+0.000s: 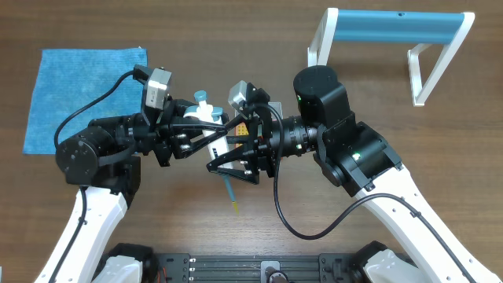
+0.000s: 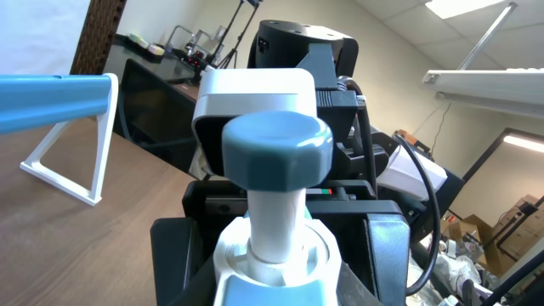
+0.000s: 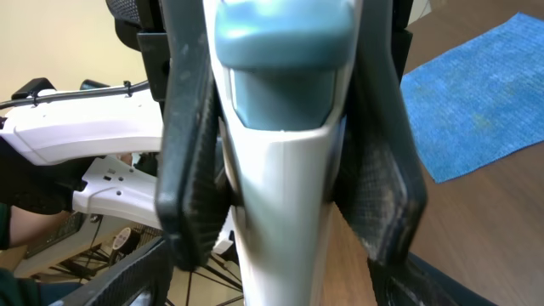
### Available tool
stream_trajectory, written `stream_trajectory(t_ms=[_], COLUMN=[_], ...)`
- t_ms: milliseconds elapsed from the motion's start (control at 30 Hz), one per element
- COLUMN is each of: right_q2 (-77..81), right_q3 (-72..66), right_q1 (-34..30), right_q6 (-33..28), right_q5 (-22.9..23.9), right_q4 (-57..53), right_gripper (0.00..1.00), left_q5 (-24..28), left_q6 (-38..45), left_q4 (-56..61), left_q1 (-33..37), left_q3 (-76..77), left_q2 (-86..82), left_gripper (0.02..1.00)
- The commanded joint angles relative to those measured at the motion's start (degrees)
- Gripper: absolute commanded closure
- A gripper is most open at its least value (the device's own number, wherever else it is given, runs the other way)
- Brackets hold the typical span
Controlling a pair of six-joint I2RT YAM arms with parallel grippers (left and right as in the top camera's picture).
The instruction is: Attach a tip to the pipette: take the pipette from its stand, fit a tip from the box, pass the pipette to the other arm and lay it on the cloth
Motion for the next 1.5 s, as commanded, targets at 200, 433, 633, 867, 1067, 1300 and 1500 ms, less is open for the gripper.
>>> stream_trajectory(t_ms=[200, 433, 633, 867, 1067, 1300, 1500], right_q2=[-1.3, -3.6, -11.1, -28.5, -45.7, -56.8, -59.0], right_q3=[0.8, 0.8, 0.8, 0.8, 0.8, 0.8, 0.8], right_q1=[-5.8, -18.3, -19.6, -19.6, -19.6, -19.6, -19.6], right_q6=[-1.3, -7.4, -15.6, -11.7, -10.0, -10.1, -11.8], right_q5=[-0.9, 6.5, 46.8, 71.2, 74.9, 74.4, 76.1], right_q4=[0.0, -7.4, -15.0, -11.8, -14.7, -28.6, -39.8], right_gripper=[0.240, 0.235, 0.237, 0.235, 0.235, 0.233, 0.233], left_q5=[1.0, 5.3, 7.4, 11.2, 13.2, 14.8, 14.8], left_q6=[0.9, -1.9, -2.6, -3.0, -3.0, 2.3, 5.0], left_q4=[0.3, 0.4, 0.3, -2.0, -2.0, -1.7, -0.2], left_q1=[5.5, 18.3, 27.5, 39.6, 50.0, 57.5, 58.1], left_q3=[1.3, 1.6, 3.4, 11.7, 13.9, 13.9, 13.9], left_q2=[0.2, 0.1, -0.8, -0.4, 1.8, 6.1, 9.0], left_gripper=[0.991, 0.991, 0.991, 0.991, 0.991, 0.993, 0.993])
